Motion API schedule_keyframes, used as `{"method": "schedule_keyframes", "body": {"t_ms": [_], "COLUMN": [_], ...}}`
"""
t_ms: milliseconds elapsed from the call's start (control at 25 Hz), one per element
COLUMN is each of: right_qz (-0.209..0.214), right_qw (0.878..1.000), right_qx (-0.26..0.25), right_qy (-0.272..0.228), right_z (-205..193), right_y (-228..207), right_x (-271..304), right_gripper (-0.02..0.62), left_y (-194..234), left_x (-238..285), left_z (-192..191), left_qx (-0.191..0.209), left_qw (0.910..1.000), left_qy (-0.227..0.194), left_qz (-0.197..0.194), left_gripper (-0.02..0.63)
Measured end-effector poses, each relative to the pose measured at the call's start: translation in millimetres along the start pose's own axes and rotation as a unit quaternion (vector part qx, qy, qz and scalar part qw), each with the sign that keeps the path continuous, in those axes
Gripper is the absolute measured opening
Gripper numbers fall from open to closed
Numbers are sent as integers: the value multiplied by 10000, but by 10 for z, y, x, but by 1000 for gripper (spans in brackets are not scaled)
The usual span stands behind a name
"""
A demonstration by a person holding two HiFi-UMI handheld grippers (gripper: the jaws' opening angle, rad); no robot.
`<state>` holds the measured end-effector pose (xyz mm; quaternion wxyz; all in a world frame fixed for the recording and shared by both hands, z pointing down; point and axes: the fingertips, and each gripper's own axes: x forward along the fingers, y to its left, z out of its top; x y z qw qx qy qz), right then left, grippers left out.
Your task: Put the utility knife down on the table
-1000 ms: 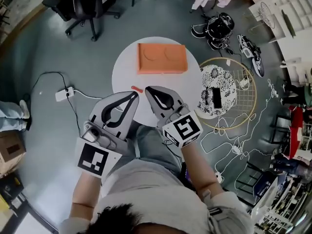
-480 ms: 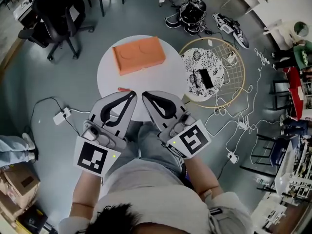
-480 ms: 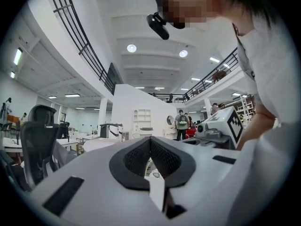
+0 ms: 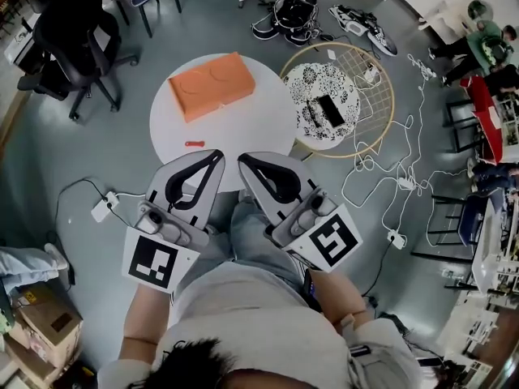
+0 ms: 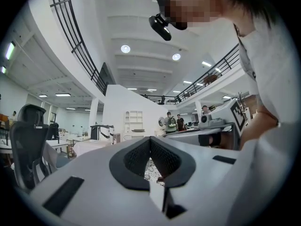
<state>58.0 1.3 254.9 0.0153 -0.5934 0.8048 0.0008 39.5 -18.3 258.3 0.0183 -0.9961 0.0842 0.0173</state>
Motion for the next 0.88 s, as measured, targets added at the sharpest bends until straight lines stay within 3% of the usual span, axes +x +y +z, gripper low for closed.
{"method": "schedule_keyframes", "body": {"t_ms": [880], "right_qz": [29], "right_qw": [9995], "right_qx": [-211], "right_qy": [-248], "right_z": [217], "right_y": [224], "right_x": [-251], "right_gripper": [8], "left_y": [-270], "left_x": [-179], "left_z": [110], "left_qx": [45], "left_qw": [10000], "left_qy": [-61], "left_qz": [29], "left_gripper": [11]}}
